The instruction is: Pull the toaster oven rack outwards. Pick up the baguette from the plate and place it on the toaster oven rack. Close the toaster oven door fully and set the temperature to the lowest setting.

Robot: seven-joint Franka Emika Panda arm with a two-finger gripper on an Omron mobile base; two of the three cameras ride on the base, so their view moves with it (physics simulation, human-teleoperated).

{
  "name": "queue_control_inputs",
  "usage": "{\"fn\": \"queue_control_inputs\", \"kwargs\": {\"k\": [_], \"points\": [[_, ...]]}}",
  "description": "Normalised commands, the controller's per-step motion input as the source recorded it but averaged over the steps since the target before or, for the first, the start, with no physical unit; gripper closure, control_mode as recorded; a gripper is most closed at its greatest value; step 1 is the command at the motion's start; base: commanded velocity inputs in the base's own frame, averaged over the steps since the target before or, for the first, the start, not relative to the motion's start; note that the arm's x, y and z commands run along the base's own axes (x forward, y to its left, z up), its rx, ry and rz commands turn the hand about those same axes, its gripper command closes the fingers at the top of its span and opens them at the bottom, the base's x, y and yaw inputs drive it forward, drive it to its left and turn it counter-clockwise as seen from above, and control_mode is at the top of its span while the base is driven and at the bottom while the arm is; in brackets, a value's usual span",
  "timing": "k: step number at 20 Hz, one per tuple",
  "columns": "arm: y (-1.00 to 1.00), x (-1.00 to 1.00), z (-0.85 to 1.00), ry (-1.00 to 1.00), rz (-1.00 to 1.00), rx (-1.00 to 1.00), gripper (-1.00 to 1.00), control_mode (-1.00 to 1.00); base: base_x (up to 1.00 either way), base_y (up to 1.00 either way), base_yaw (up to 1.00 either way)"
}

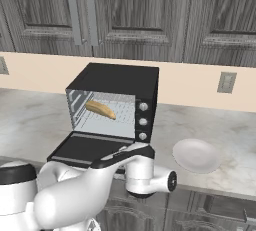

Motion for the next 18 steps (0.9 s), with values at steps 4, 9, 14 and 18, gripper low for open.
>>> {"fn": "queue_control_inputs", "kwargs": {"k": [4,9,14,18], "points": [[0.34,-0.16,-0.09,-0.01,0.00,0.00,-1.00,-1.00,0.00,0.00,0.00],[0.34,0.17,-0.38,0.00,0.00,0.00,-1.00,-1.00,0.00,0.00,0.00],[0.37,0.00,-0.30,0.00,0.00,0.00,-1.00,-1.00,0.00,0.00,0.00],[0.40,-0.02,0.00,0.00,0.00,0.00,-1.00,-1.00,0.00,0.00,0.00]]}}
